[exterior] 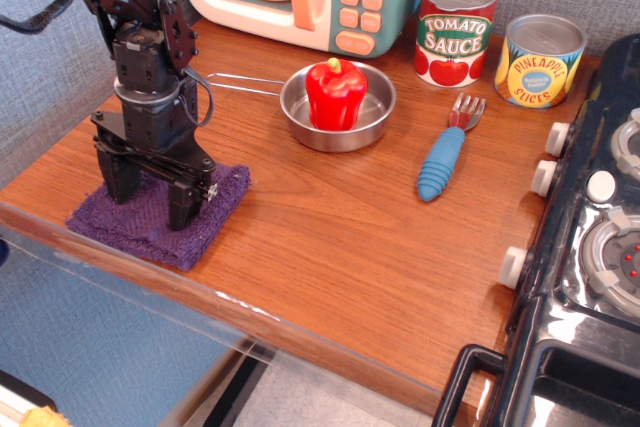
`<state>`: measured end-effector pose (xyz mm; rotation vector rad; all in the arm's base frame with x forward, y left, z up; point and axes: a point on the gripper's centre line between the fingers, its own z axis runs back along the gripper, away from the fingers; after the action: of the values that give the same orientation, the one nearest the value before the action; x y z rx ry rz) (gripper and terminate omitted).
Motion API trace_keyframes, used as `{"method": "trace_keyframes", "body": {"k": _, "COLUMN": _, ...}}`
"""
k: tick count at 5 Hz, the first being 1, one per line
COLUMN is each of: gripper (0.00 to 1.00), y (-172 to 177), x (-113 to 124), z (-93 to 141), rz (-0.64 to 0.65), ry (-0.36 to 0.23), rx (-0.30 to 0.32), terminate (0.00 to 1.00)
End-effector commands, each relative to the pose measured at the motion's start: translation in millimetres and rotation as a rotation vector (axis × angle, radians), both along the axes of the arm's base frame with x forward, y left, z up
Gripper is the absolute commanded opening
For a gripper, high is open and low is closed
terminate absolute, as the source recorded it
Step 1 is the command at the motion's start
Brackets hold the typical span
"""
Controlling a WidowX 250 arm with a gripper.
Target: Slide the purple towel all the way to the right
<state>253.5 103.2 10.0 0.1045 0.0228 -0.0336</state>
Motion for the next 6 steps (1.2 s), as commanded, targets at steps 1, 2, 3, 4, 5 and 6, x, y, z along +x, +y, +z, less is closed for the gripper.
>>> {"method": "trace_keyframes", "body": {"k": 1, "gripper": 1.00, "y": -31, "x": -10, "z": -9, "rz": 0.032, "ry": -0.043, "rx": -0.093, "terminate": 0.00}}
{"method": "trace_keyframes", "body": {"k": 2, "gripper": 1.00, "y": -61, "x": -7, "z": -7, "rz": -0.018, "ry": -0.077, "rx": -0.147, "terminate": 0.00}}
{"method": "trace_keyframes", "body": {"k": 3, "gripper": 1.00, "y": -98, "x": 0, "z": -6, "rz": -0.129, "ry": -0.068, "rx": -0.145, "terminate": 0.00}}
{"method": "trace_keyframes", "body": {"k": 4, "gripper": 1.00, "y": -134, "x": 4, "z": -4, "rz": -0.237, "ry": -0.066, "rx": -0.140, "terminate": 0.00}}
{"method": "trace_keyframes", "body": {"k": 5, "gripper": 1.00, "y": -167, "x": 5, "z": -2, "rz": -0.314, "ry": -0.059, "rx": -0.123, "terminate": 0.00}}
{"method": "trace_keyframes", "body": {"k": 6, "gripper": 1.00, "y": -196, "x": 0, "z": -3, "rz": -0.350, "ry": -0.044, "rx": -0.115, "terminate": 0.00}}
